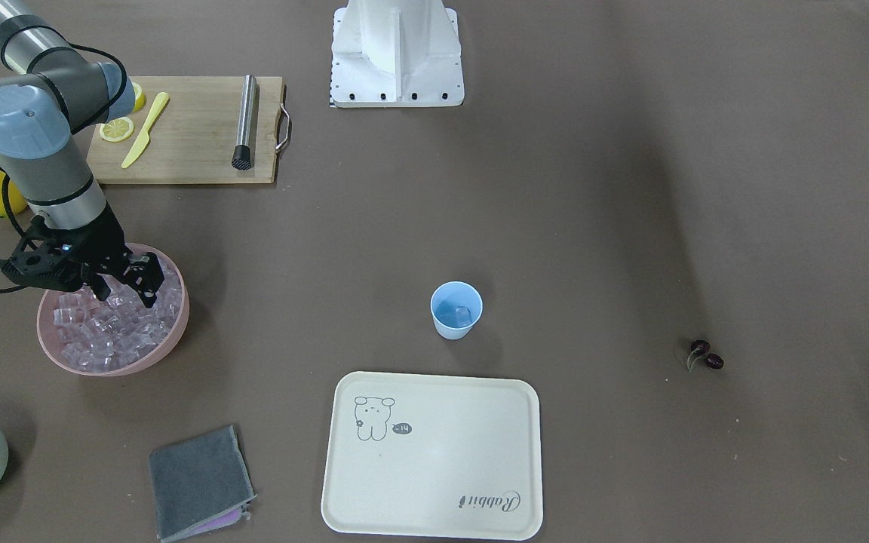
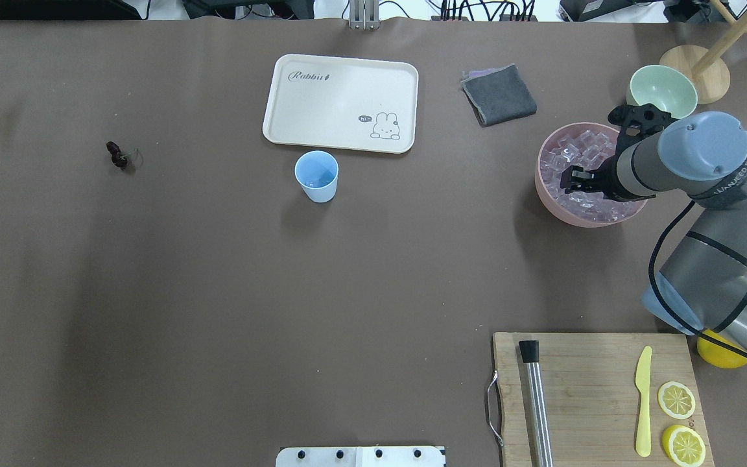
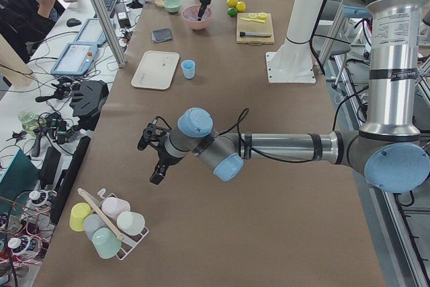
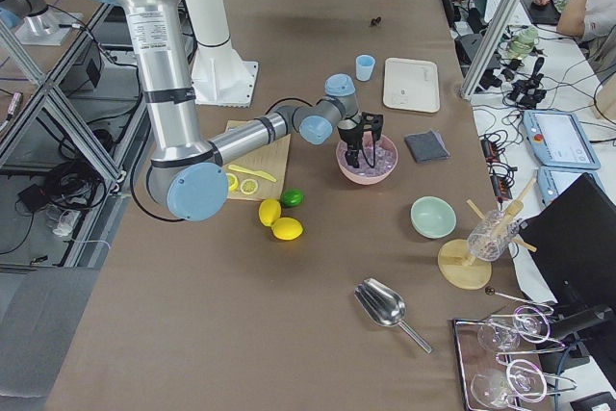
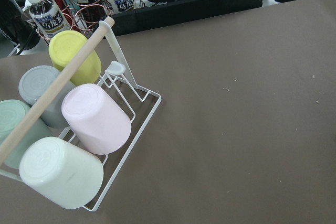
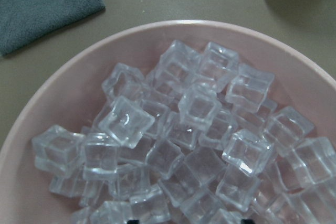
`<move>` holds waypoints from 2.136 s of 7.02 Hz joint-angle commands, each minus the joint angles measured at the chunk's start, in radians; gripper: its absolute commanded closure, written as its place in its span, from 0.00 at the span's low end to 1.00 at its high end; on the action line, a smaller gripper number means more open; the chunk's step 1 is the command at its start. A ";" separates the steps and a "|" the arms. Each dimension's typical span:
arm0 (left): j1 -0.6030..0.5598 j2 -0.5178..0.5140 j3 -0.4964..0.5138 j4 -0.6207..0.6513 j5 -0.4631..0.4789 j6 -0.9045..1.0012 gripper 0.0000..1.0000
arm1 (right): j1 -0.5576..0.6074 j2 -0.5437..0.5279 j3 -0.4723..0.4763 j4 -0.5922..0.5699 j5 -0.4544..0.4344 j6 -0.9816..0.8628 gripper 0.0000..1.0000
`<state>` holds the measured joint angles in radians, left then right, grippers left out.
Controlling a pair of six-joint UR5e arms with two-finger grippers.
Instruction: Put ice and cherries in cup
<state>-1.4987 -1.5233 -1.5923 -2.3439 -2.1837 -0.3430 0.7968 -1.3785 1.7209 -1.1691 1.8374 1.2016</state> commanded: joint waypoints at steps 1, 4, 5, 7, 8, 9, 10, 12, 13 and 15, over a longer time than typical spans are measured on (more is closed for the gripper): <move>0.000 -0.001 -0.002 -0.003 0.001 -0.001 0.02 | 0.001 -0.001 0.005 0.000 0.006 -0.008 1.00; 0.002 -0.001 -0.006 -0.003 -0.001 -0.002 0.02 | 0.033 0.003 0.009 -0.007 0.009 -0.037 1.00; 0.002 -0.001 -0.006 -0.003 -0.001 -0.005 0.02 | 0.077 0.004 0.012 -0.009 0.037 -0.084 1.00; 0.003 -0.001 -0.009 -0.003 -0.002 -0.007 0.02 | 0.148 0.019 0.051 -0.007 0.074 -0.094 1.00; 0.003 -0.001 -0.011 -0.003 -0.008 -0.008 0.02 | 0.165 0.070 0.060 -0.009 0.066 -0.094 1.00; 0.006 -0.001 -0.011 -0.003 -0.014 -0.007 0.02 | 0.157 0.126 0.057 -0.010 0.040 -0.093 1.00; 0.009 -0.005 -0.014 -0.003 -0.014 -0.007 0.02 | 0.128 0.200 0.052 -0.010 0.002 -0.094 1.00; 0.034 -0.005 -0.014 -0.005 -0.014 -0.007 0.02 | 0.053 0.336 0.045 -0.020 -0.038 -0.082 1.00; 0.035 -0.003 -0.014 -0.006 -0.014 -0.007 0.02 | -0.011 0.404 0.014 -0.039 -0.120 -0.086 1.00; 0.040 -0.003 -0.014 -0.011 -0.016 -0.007 0.02 | -0.137 0.566 -0.058 -0.113 -0.251 -0.083 1.00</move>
<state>-1.4631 -1.5265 -1.6061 -2.3523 -2.1986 -0.3497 0.7345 -0.8992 1.6980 -1.2477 1.6628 1.1167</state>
